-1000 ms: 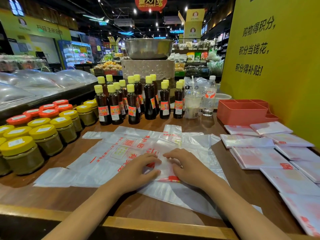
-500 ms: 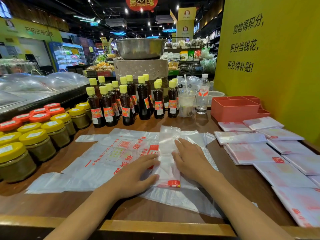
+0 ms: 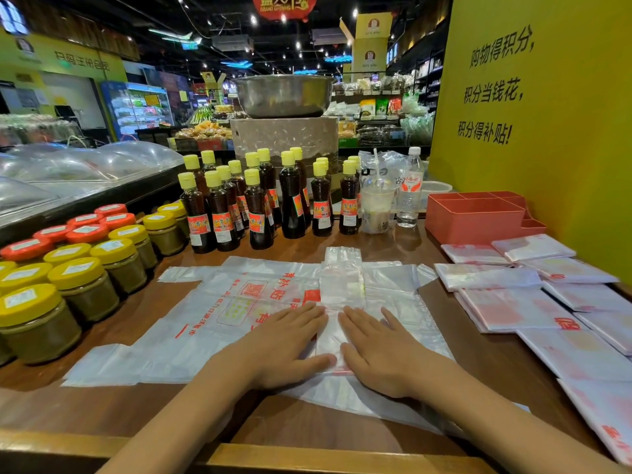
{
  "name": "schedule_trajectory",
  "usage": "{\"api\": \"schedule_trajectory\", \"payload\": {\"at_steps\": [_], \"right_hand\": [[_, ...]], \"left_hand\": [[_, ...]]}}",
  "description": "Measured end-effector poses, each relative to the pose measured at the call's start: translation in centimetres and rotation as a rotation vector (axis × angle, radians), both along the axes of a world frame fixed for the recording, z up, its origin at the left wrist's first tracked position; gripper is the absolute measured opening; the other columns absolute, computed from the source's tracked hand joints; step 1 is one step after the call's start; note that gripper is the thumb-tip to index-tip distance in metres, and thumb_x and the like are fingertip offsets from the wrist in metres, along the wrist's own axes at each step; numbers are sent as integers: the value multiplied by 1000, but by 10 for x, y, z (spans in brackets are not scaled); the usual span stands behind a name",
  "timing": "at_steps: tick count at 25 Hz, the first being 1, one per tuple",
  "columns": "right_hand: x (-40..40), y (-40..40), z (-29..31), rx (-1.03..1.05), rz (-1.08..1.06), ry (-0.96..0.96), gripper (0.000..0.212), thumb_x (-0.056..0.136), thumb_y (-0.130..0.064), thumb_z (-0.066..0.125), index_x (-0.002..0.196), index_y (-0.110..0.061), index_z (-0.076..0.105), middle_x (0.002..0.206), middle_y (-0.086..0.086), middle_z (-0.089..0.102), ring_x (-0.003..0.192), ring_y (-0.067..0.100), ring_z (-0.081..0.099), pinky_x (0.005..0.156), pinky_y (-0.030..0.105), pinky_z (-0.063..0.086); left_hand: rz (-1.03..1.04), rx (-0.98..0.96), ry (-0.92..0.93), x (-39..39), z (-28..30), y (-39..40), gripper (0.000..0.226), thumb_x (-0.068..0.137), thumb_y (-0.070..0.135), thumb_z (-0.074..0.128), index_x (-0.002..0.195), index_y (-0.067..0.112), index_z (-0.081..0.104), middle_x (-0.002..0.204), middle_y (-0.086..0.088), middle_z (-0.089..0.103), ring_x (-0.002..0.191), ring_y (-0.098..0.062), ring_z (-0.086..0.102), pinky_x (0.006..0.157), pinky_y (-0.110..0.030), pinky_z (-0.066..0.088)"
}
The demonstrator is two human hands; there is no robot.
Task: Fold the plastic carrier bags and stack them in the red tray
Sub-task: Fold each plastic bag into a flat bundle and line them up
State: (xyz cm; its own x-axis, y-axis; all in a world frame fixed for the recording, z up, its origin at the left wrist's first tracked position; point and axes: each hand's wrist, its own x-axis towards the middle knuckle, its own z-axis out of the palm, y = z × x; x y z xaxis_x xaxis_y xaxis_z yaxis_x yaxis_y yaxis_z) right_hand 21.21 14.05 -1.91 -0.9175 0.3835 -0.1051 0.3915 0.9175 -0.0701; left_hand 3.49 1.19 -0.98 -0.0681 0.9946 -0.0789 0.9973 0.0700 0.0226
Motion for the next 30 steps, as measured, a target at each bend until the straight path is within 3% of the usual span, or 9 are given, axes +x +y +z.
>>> {"api": "schedule_trajectory", "payload": {"at_steps": [4,7,9,11,13,16,21,25,30], "right_hand": [[9,21,3,-80,100,2,60,108,-47,15,160,-29,-8,167,-13,-13,149,-3,-16,124,38,-13],[13,23,13,-226,67,103,58,107,-45,29,160,-33,8,160,-27,4,144,-10,1,123,30,-11],[17,28,19,-326,-9,219,49,107,-35,37,156,-35,28,152,-28,24,139,-5,19,119,24,9],[22,40,20,-328,-56,311,45,105,-19,42,148,-33,45,150,-18,44,136,4,39,107,14,27],[26,48,19,-331,-70,319,48,102,-9,45,144,-32,51,145,-14,52,129,3,47,90,-2,29],[26,51,17,-385,-67,316,52,100,-6,47,146,-29,48,144,-12,53,118,-5,45,79,-10,27],[26,53,15,-419,-49,330,54,98,-18,56,148,-34,44,147,-15,49,128,0,47,85,-6,30],[24,55,12,-429,28,357,55,94,-13,58,140,-43,51,152,-24,39,138,-6,34,114,15,29],[21,56,6,-433,44,385,42,98,-21,61,134,-43,60,148,-25,46,136,-8,39,115,21,33]], "left_hand": [[-45,7,-47,3,-5,10,87,94,77,24,159,30,-8,163,17,-15,143,9,-18,115,-19,-14],[-55,20,-93,7,-9,9,85,94,76,23,158,32,-12,161,19,-20,145,8,-20,120,-22,-12],[-38,26,-112,5,-8,7,85,92,78,25,158,35,-9,159,23,-19,143,11,-20,121,-23,-10],[-21,33,-128,6,-5,6,90,88,82,31,158,39,-6,159,26,-16,142,12,-16,120,-22,-8],[-27,15,-142,9,-4,4,98,81,87,37,157,42,-7,159,28,-18,144,9,-15,121,-25,-6],[-42,-15,-164,10,-4,3,106,76,91,40,156,44,-10,159,29,-21,145,9,-18,119,-23,-7],[-58,-26,-175,9,-4,4,101,80,87,42,156,44,-10,157,31,-22,138,18,-23,113,-16,-10],[-13,-23,-243,8,-5,5,93,84,84,40,155,47,-6,152,37,-18,131,23,-18,113,-16,-4],[34,3,-333,7,-6,4,88,84,84,37,155,50,-3,150,41,-13,133,21,-8,114,-18,1]]}}
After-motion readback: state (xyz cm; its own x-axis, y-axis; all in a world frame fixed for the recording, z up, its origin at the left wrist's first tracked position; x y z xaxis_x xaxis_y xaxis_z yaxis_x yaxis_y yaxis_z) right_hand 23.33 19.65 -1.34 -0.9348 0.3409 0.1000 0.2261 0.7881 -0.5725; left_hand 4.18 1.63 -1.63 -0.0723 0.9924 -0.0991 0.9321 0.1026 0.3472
